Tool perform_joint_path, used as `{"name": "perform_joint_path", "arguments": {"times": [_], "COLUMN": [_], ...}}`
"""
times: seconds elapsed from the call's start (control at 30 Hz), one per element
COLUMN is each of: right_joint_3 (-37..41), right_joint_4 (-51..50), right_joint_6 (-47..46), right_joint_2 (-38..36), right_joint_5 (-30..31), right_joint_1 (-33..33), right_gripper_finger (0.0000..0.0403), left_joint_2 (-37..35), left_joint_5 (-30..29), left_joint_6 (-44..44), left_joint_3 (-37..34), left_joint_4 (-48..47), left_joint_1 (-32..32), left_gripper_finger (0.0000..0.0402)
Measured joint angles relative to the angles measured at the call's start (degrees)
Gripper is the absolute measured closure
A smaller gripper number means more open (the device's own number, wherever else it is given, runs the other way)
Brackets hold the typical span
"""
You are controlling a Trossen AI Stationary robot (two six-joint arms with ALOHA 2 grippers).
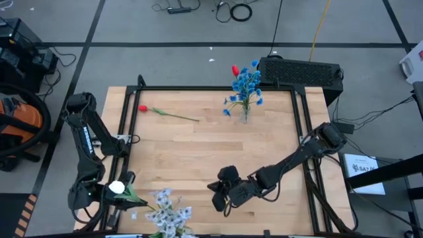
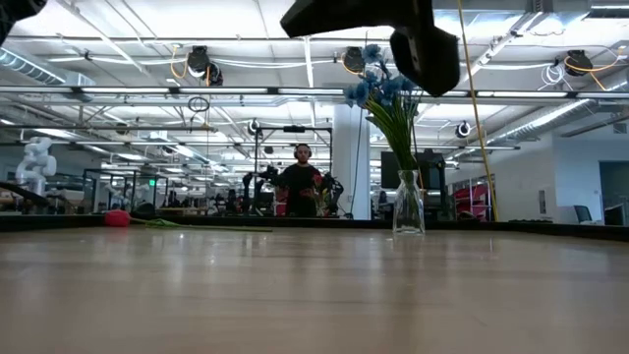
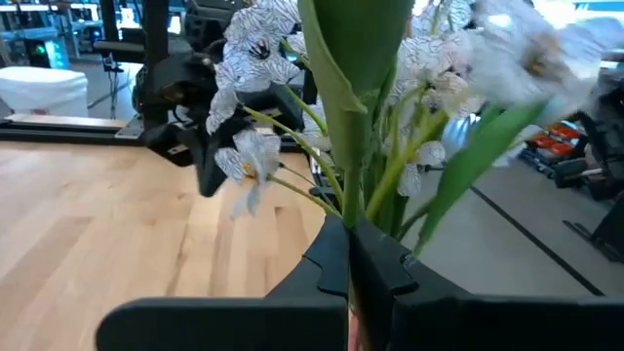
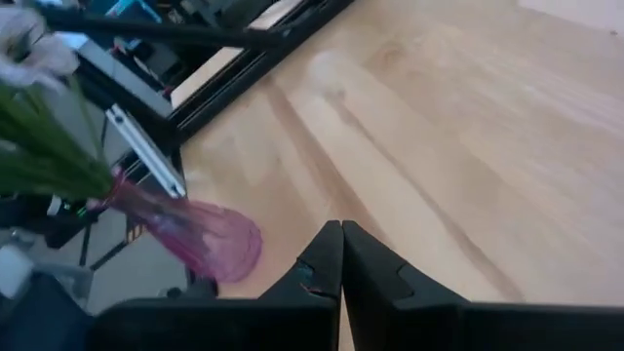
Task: Sort flowers into vase by color
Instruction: Put the white flowers into the pink vase
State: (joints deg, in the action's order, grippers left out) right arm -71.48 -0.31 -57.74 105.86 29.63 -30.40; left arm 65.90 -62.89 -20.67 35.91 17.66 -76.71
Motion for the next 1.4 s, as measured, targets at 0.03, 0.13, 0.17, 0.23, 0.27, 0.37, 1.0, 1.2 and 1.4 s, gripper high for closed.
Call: {"name": "perform_joint_path", "arguments": {"times": [0.03, 0.13, 0.17, 0.23, 0.27, 0.37, 1.0, 1.2, 1.4], "right_joint_3": [0.0, 0.0, 0.0, -0.04, -0.11, -2.14, -37.13, -37.18, -37.2], "right_joint_4": [-0.05, -0.01, -0.21, -0.24, -0.33, -2.46, 0.22, 5.56, 7.97], "right_joint_6": [-0.02, -0.12, -0.08, 0.28, 0.38, 1.06, 27.14, 31.68, 38.21], "right_joint_2": [0.0, 0.0, 0.01, 0.82, 1.41, 4.66, 33.75, 35.7, 35.89], "right_joint_5": [-0.15, -4.39, -6.11, -7.13, -6.98, -6.74, 3.41, 3.4, 3.41], "right_joint_1": [-0.28, -0.99, -1.34, -2.46, -3.33, -6.04, -6.3, -4.98, -3.35], "right_gripper_finger": [0.0403, 0.0403, 0.0403, 0.0403, 0.0403, 0.0403, 0.0376, 0.031, 0.0244], "left_joint_2": [0.01, 0.01, 0.01, -0.01, -0.01, -0.01, -0.01, -0.01, -0.01], "left_joint_5": [-0.1, -0.4, -0.47, -0.58, -0.62, -0.65, -0.79, -0.8, -0.79], "left_joint_6": [0.0, 0.7, 1.68, 3.11, 3.47, 4.5, 4.46, 2.98, 2.97], "left_joint_3": [0.13, 1.0, 1.33, 1.94, 2.14, 2.51, 2.52, 2.52, 2.52], "left_joint_4": [-0.04, -0.1, -0.11, -0.14, -0.15, -0.17, 1.06, 1.1, 1.12], "left_joint_1": [0.2, 0.78, 0.94, 1.05, 1.05, 0.98, 1.0, 1.0, 1.0], "left_gripper_finger": [0.0401, 0.0401, 0.0401, 0.0401, 0.0401, 0.0401, 0.0401, 0.0401, 0.0401]}}
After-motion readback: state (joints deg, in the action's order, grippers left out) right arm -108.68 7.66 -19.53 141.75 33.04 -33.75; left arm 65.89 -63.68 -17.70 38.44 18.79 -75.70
